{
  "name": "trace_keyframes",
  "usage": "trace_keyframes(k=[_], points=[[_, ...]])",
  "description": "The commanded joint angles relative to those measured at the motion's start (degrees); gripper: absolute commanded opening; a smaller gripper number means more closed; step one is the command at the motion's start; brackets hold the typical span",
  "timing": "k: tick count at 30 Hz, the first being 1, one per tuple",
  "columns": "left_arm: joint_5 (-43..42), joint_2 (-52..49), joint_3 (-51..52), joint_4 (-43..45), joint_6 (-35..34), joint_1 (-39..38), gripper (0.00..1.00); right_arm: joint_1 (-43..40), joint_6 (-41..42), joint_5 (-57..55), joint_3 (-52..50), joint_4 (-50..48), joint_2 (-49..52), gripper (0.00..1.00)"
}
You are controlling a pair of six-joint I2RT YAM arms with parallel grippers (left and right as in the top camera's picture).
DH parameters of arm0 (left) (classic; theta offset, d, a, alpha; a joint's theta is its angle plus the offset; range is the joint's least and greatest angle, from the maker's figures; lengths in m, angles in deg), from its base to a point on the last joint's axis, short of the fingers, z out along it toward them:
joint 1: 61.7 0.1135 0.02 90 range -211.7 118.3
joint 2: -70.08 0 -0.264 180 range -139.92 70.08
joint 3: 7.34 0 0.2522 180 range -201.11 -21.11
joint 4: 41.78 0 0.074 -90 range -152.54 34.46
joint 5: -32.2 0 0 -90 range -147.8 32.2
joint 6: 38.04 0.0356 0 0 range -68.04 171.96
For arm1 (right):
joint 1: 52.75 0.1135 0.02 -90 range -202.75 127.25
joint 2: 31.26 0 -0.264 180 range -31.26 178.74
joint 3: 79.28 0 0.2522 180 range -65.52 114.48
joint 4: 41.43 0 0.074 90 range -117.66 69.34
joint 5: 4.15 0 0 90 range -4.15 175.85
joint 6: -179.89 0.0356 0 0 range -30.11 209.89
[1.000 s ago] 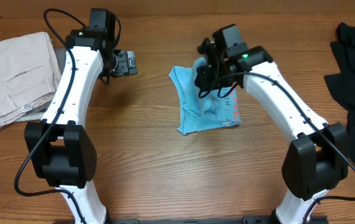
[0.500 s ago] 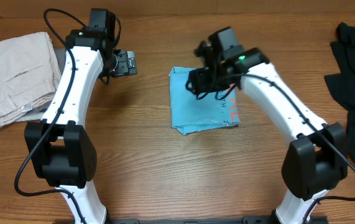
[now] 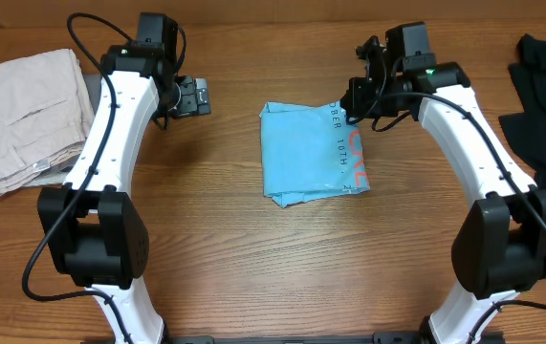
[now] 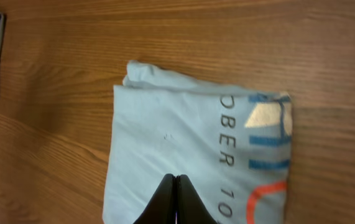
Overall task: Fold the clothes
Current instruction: 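Release the fold and move the right gripper back to the right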
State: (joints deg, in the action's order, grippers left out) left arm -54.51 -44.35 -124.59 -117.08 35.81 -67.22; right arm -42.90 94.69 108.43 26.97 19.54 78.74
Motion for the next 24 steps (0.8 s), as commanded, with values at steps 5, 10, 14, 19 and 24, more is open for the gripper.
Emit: trace_keyframes(k=[5, 10, 14, 19, 24], points=[[0.5, 0.5, -0.5, 0.1, 0.3, 0.3, 1.0, -1.9, -2.0, 1.0, -0.6, -5.1, 8.4, 0.04], [0.5, 0.5, -0.5, 0.1, 0.3, 0.3, 1.0, -4.7, -2.1, 1.0, -0.6, -7.9, 14.6, 0.04], [0.5, 0.5, -0.5, 0.1, 0.3, 0.3, 1.0, -6.2, -3.0, 2.7, -0.6, -9.7, 18.2, 0.04], [0.5, 0.5, -0.5, 0.1, 0.3, 0.3, 1.0, -6.2, -6.8, 11.0, -0.5, -9.0, 16.3, 0.04], [0.5, 0.5, -0.5, 0.1, 0.3, 0.3, 1.0, -7.4, -6.5, 15.2, 0.5, -7.6, 10.5, 0.04]])
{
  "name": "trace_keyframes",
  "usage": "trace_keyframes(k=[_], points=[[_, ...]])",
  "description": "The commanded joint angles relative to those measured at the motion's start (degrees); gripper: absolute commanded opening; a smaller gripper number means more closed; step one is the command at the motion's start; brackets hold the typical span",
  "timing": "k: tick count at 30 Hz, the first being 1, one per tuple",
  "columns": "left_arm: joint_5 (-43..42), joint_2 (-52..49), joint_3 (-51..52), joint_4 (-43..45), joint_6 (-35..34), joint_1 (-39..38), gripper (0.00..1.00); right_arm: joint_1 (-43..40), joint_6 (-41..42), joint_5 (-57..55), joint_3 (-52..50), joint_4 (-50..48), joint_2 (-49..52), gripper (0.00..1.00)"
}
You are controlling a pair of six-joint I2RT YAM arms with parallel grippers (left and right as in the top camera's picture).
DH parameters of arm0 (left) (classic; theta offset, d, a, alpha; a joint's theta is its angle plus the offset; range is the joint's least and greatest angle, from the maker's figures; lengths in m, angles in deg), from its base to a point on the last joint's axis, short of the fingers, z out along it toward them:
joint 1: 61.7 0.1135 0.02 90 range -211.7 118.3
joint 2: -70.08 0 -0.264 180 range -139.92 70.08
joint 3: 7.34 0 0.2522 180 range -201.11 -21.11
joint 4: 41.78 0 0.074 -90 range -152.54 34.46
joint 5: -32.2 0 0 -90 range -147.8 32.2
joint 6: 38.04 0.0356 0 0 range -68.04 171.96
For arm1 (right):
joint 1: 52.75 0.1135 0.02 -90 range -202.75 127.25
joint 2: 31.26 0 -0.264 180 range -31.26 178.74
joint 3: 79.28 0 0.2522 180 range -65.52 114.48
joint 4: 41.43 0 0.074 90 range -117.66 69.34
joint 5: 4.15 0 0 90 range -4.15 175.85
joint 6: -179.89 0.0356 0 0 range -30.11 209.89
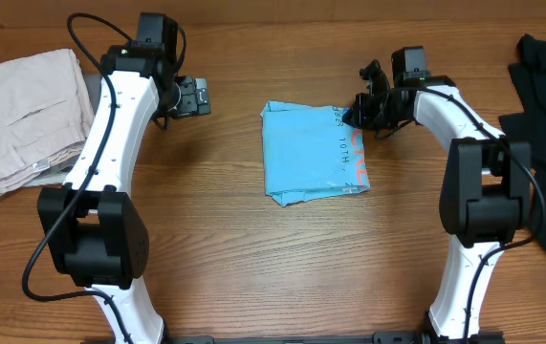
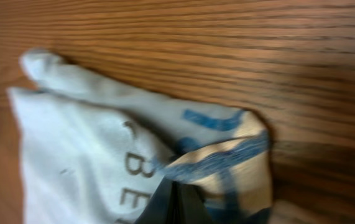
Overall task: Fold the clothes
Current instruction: 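Release the fold and move the right gripper back to the right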
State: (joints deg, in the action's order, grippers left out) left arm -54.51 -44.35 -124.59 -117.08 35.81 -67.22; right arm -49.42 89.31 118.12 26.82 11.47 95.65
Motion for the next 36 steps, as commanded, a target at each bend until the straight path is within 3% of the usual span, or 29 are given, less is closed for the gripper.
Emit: trace_keyframes(k=[1, 9, 12, 17, 27, 32, 36], points=[[0.5, 0.5, -0.5, 0.1, 0.3, 0.3, 1.0, -1.4, -1.2, 7.2, 0.7, 1.0, -8.1, 0.04], [0.5, 0.5, -0.5, 0.1, 0.3, 0.3, 1.0, -6.3, -1.5, 10.3, 0.7, 16.7, -16.6, 0.04], [0.5, 0.5, -0.5, 0.1, 0.3, 0.3, 1.0, -7.1, -5.2, 10.3, 0.4, 23.1, -16.5, 0.04], [0.5, 0.5, -0.5, 0.1, 0.3, 0.3, 1.0, -6.8, -7.0, 10.3, -4.7, 25.3, -16.5, 0.04], [0.5, 0.5, -0.5, 0.1, 0.3, 0.3, 1.0, -6.4, -7.9, 8.8, -25.0, 6.0, -16.5, 0.05], [0.5, 0.5, -0.5, 0.1, 0.3, 0.3, 1.0, -6.4, 1.6, 4.2, -32.2, -5.8, -16.4, 0.06], [0.5, 0.5, -0.5, 0.1, 0.3, 0.3, 1.0, -6.4, 6.7, -2.1, -33.6, -8.4, -16.4, 0.06]])
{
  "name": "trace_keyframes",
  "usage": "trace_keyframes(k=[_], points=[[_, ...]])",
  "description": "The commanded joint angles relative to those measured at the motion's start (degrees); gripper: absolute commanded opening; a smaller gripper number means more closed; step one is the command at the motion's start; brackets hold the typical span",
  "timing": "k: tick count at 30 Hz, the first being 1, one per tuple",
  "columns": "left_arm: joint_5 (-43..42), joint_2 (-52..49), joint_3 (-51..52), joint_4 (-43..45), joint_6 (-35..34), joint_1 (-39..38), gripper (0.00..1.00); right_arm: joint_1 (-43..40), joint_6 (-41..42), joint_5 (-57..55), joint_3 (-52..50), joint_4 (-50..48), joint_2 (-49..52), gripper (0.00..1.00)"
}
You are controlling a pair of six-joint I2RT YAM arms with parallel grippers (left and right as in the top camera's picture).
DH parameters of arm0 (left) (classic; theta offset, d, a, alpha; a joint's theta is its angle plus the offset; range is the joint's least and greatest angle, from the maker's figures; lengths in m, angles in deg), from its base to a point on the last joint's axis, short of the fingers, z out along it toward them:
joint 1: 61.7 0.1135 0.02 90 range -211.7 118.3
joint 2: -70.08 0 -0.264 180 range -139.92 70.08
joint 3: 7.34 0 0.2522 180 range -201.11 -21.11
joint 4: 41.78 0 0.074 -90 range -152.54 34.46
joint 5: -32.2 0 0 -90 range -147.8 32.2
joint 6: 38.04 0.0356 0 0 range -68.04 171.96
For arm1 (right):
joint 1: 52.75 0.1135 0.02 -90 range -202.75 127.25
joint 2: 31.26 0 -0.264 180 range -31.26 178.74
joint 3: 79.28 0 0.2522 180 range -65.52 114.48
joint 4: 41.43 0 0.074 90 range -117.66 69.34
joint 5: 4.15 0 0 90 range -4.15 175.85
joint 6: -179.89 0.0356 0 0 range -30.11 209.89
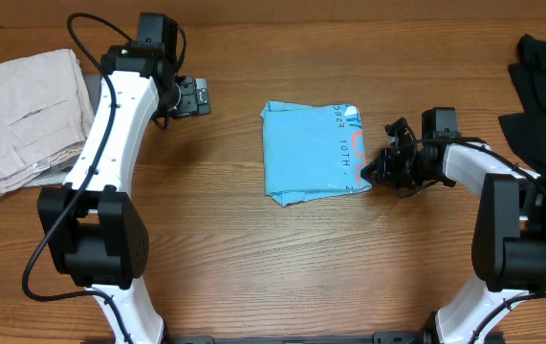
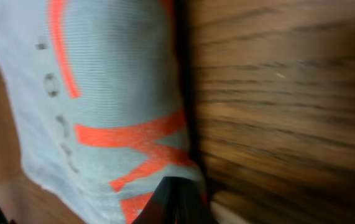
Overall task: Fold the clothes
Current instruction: 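Release the fold and move the right gripper back to the right, then move the left gripper to the folded blue shirt's left edge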
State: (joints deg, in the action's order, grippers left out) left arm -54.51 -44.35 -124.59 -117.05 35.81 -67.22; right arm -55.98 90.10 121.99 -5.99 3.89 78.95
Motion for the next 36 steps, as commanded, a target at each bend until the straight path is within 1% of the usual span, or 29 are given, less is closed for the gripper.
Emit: trace_keyframes(k=[1, 3, 6, 12, 14, 15, 16, 17, 18, 19, 20, 21, 22, 25, 31, 34, 36], points=[[0.5, 0.5, -0.5, 0.1, 0.3, 0.3, 1.0, 0.2, 5.9, -5.9, -0.7, -0.8, 0.3, 0.06], [0.5, 0.5, -0.5, 0.1, 0.3, 0.3, 1.0, 0.1, 5.9, -5.2, -0.2, -0.2, 0.2, 0.04], [0.5, 0.5, -0.5, 0.1, 0.3, 0.3, 1.0, -0.3, 5.8, -1.6, 2.2, 2.2, -0.1, 0.04], [0.5, 0.5, -0.5, 0.1, 0.3, 0.3, 1.0, -1.6, 5.8, 0.3, 11.4, 10.2, -2.6, 0.04], [0.5, 0.5, -0.5, 0.1, 0.3, 0.3, 1.0, -2.3, 5.8, -0.3, 14.3, 12.3, -2.8, 0.05], [0.5, 0.5, -0.5, 0.1, 0.3, 0.3, 1.0, -2.7, 5.8, -2.1, 15.8, 13.4, -2.8, 0.07], [0.5, 0.5, -0.5, 0.1, 0.3, 0.3, 1.0, -3.1, 5.8, -4.1, 16.7, 14.1, -2.8, 0.11], [0.5, 0.5, -0.5, 0.1, 0.3, 0.3, 1.0, -3.4, 5.8, -6.3, 17.2, 14.3, -2.8, 0.16], [0.5, 0.5, -0.5, 0.1, 0.3, 0.3, 1.0, -3.8, 5.8, -8.1, 17.4, 14.3, -2.8, 0.24], [0.5, 0.5, -0.5, 0.1, 0.3, 0.3, 1.0, -4.2, 5.8, -9.6, 17.4, 14.3, -2.8, 0.36], [0.5, 0.5, -0.5, 0.1, 0.3, 0.3, 1.0, -4.6, 5.8, -11.1, 17.4, 14.6, -2.8, 0.57], [0.5, 0.5, -0.5, 0.1, 0.3, 0.3, 1.0, -4.9, 5.8, -12.7, 17.4, 15.2, -2.8, 0.8], [0.5, 0.5, -0.5, 0.1, 0.3, 0.3, 1.0, -5.0, 5.8, -14.0, 17.4, 15.8, -2.8, 1.0], [0.5, 0.5, -0.5, 0.1, 0.3, 0.3, 1.0, -5.0, 5.8, -16.3, 17.4, 16.4, -2.8, 1.0], [0.1, 0.5, -0.5, 0.9, 0.3, 0.3, 1.0, -5.0, 5.8, -16.6, 17.4, 16.2, -2.8, 1.0], [-0.2, 0.5, -0.5, 4.1, 0.0, 0.3, 1.0, -5.0, 5.8, -16.6, 17.4, 16.2, -2.8, 1.0], [-3.2, 0.5, -0.5, 5.5, -0.2, 0.3, 1.0, -5.0, 5.8, -16.6, 17.4, 16.2, -2.8, 1.0]])
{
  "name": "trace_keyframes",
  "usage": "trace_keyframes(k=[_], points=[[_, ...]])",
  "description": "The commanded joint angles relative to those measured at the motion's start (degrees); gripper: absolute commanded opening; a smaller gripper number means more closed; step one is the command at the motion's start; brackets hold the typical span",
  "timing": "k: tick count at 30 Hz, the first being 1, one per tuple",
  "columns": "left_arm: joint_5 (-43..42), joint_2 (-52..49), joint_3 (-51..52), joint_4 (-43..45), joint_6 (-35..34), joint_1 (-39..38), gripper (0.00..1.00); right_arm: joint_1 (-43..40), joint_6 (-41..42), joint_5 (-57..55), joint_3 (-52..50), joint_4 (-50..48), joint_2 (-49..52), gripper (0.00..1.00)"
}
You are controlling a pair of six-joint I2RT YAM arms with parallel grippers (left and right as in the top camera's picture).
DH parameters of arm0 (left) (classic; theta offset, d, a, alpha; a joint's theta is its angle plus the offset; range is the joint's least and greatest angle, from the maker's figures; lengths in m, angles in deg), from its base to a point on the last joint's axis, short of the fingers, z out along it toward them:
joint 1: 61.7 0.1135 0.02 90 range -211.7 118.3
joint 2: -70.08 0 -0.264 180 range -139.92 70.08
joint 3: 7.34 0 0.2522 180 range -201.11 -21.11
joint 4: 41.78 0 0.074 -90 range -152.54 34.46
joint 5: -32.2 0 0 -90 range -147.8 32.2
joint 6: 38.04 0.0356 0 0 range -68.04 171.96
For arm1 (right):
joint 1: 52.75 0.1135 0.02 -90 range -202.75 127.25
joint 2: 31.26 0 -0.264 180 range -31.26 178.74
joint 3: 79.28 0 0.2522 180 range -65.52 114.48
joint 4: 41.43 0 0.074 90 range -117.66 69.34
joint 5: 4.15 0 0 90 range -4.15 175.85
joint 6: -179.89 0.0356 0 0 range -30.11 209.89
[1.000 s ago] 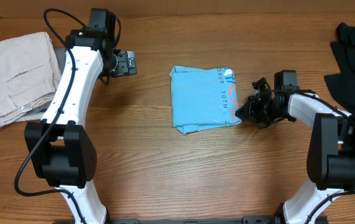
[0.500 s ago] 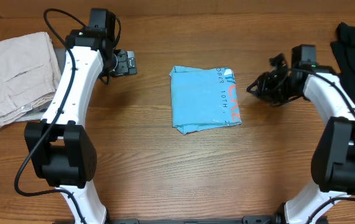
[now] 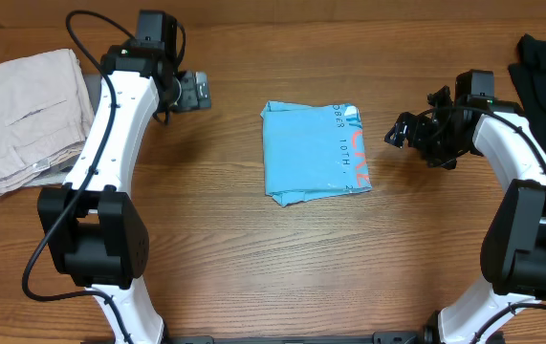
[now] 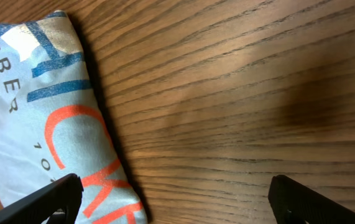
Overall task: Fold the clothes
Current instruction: 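Move the left gripper to the folded blue shirt's left edge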
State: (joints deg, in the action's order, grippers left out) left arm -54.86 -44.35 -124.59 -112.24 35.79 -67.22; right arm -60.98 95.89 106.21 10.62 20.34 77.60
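A light blue folded shirt (image 3: 313,153) with orange and blue print lies at the table's middle; its right edge shows in the right wrist view as the shirt (image 4: 40,118). My right gripper (image 3: 408,132) hovers just right of the shirt, apart from it. In its wrist view the right gripper (image 4: 177,202) is open wide over bare wood, nothing between its fingers (image 4: 50,198). My left gripper (image 3: 190,92) hangs at the back left, blurred, well away from the shirt.
A folded beige garment (image 3: 22,115) lies on a grey one at the left edge. A black garment (image 3: 545,91) is heaped at the right edge, close behind my right arm. Bare wood surrounds the blue shirt.
My right gripper was shut, low against the shirt's lower right edge. Now it is open and sits farther right and farther back, off the shirt. The left gripper looks slightly shifted and blurred.
My right gripper was shut above the shirt's upper right part, then shut at its upper right corner, then shut at its lower right edge. Now it is open beside the shirt. The shirt stayed folded in place throughout.
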Motion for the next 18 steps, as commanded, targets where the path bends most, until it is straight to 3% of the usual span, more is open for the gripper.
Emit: trace_keyframes(k=[1, 4, 8, 15, 18], points=[[-6.4, 0.5, -0.5, 0.6, 0.2, 0.2, 1.0, 0.0, 0.0, -0.9, 0.7, -0.3, -1.5, 1.0], [-21.5, 0.3, -0.2, 0.7, 7.7, -0.5, 1.0, 0.0, 0.0, -0.9, 0.7, -0.3, -1.5, 1.0], [-30.9, -0.7, 0.2, 1.0, 13.5, -3.0, 1.0, 0.0, 0.0, -0.9, 0.7, -0.3, -1.5, 1.0], [-34.1, -4.5, 0.2, -2.4, 20.3, -11.9, 1.0, 0.0, 0.0, -0.9, 0.7, -0.3, -1.5, 1.0], [-28.7, -6.0, 0.2, -3.8, 28.0, -16.7, 1.0, 0.0, 0.0, -0.9, 0.7, -0.3, -1.5, 1.0]])
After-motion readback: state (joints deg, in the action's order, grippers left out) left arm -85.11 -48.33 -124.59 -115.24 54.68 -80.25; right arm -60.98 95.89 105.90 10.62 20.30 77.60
